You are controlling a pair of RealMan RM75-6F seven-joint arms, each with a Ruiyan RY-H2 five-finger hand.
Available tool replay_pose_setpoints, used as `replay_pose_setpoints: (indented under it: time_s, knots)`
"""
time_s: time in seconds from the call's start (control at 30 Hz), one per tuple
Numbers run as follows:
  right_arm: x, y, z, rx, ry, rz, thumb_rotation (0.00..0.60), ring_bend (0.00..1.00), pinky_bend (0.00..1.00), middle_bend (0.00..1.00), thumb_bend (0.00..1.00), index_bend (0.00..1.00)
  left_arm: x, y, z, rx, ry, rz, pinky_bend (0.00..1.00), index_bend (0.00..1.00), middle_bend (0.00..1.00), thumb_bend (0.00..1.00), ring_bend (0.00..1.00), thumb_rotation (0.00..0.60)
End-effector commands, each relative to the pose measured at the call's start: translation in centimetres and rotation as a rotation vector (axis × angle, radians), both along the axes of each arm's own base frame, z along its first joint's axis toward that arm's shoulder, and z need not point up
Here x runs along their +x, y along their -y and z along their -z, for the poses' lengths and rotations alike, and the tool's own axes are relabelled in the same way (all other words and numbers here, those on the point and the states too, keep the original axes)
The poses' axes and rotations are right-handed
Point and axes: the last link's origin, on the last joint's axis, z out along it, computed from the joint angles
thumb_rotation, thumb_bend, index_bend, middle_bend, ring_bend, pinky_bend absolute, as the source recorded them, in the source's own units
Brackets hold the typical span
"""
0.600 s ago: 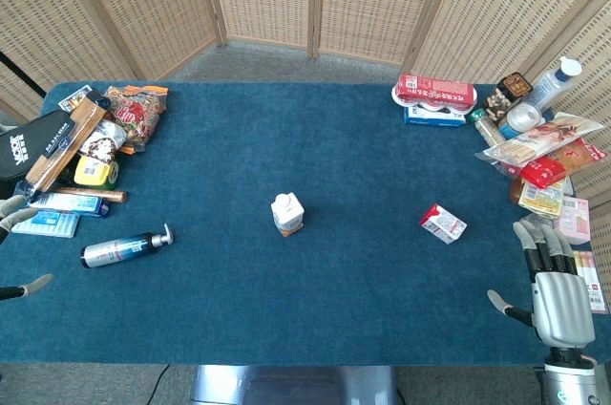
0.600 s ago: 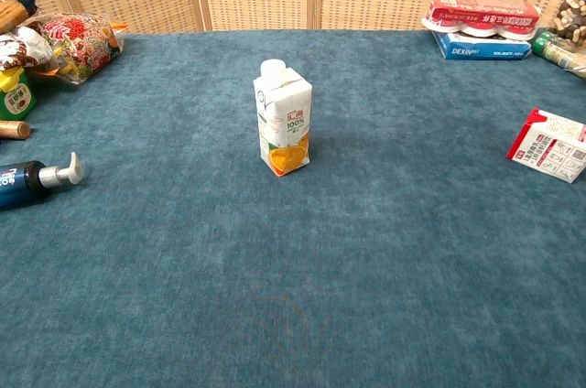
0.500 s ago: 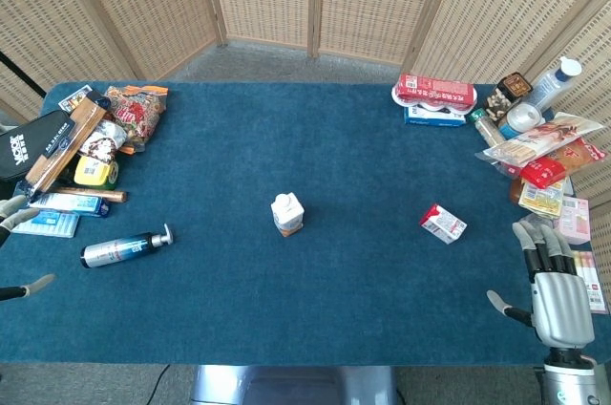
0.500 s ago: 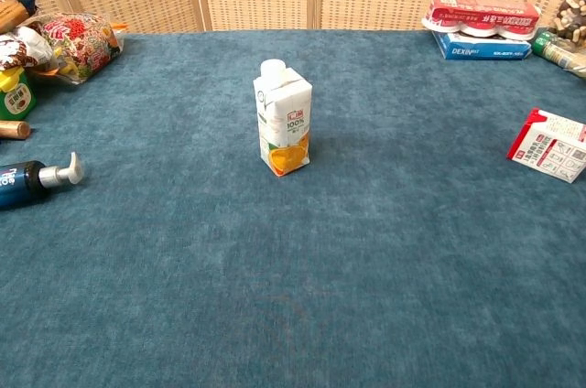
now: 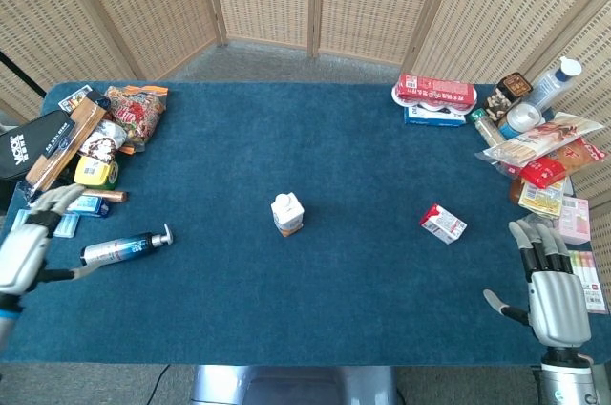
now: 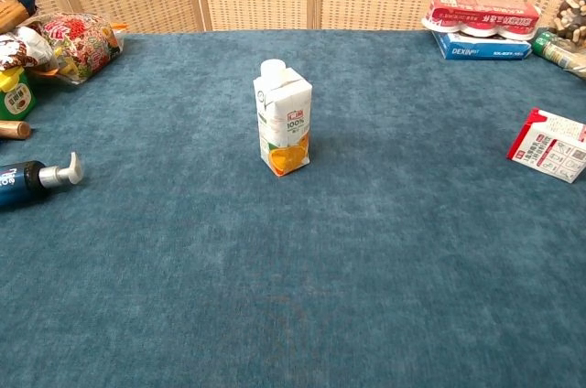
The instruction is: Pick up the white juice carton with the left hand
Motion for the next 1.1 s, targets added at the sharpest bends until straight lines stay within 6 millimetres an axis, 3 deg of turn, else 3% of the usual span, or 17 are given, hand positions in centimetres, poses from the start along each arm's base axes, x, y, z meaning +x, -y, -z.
replay_pose_setpoints:
  time_s: [0.03, 0.23, 0.53, 0.73, 1.1]
  knots:
    - [0.1, 0.0, 0.0, 0.002, 0.007, -0.002, 0.6, 0.0, 0.0, 0.0, 0.0, 0.0, 3.1, -2.9, 3.4, -0.026, 0.072, 0.095, 0.0, 0.0, 0.0, 0.01, 0.0, 0.6]
    - [0.1, 0.0, 0.0, 0.006, 0.011, -0.007, 0.6, 0.0, 0.0, 0.0, 0.0, 0.0, 8.0, -5.9, 8.3, -0.118, 0.119, 0.146, 0.0, 0.0, 0.0, 0.01, 0.0, 0.6]
    - [0.4, -0.1, 0.3, 0.039, 0.026, -0.011, 0.6, 0.0, 0.0, 0.0, 0.0, 0.0, 13.7, -8.4, 13.8, -0.211, 0.143, 0.171, 0.0, 0.0, 0.0, 0.0, 0.0, 0.6]
    - [0.4, -0.1, 0.1, 0.034, 0.039, -0.015, 0.6, 0.0, 0.0, 0.0, 0.0, 0.0, 15.8, -9.6, 16.6, -0.244, 0.141, 0.16, 0.0, 0.0, 0.0, 0.0, 0.0, 0.6]
    - [0.1, 0.0, -0.2, 0.031, 0.053, -0.006, 0.6, 0.0, 0.0, 0.0, 0.0, 0.0, 17.6, -11.5, 20.7, -0.294, 0.171, 0.113, 0.0, 0.0, 0.0, 0.0, 0.0, 0.6]
